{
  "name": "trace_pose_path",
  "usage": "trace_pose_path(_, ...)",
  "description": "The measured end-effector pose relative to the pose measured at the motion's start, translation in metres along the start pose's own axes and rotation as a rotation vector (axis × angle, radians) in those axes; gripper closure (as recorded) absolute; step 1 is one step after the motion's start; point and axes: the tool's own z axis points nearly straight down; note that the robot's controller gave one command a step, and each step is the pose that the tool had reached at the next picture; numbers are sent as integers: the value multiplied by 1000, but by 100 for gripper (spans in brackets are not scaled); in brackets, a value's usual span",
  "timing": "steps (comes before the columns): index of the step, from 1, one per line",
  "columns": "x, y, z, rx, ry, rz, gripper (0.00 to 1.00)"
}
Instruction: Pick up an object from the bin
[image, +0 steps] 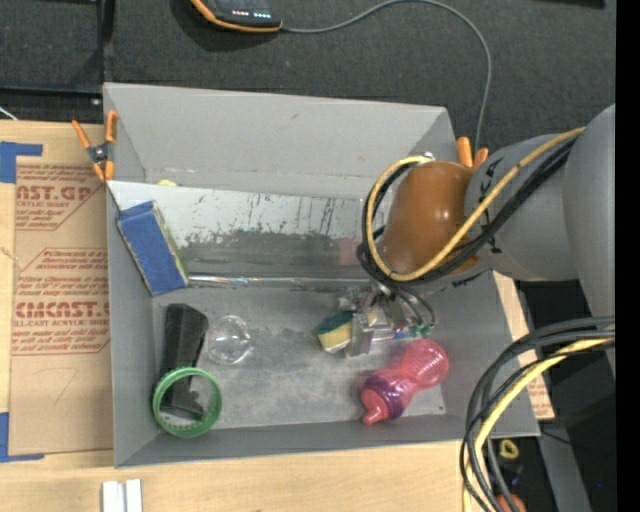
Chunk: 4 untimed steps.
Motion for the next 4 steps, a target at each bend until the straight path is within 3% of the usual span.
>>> trace_pose_path(1, 0, 0, 0, 0, 0, 0, 0)
trace_pose_path(2, 0, 0, 0, 0, 0, 0, 100)
trace_pose_path(3, 0, 0, 0, 0, 0, 0, 100)
trace_pose_path(4, 23, -5, -109, 0, 0, -28, 100)
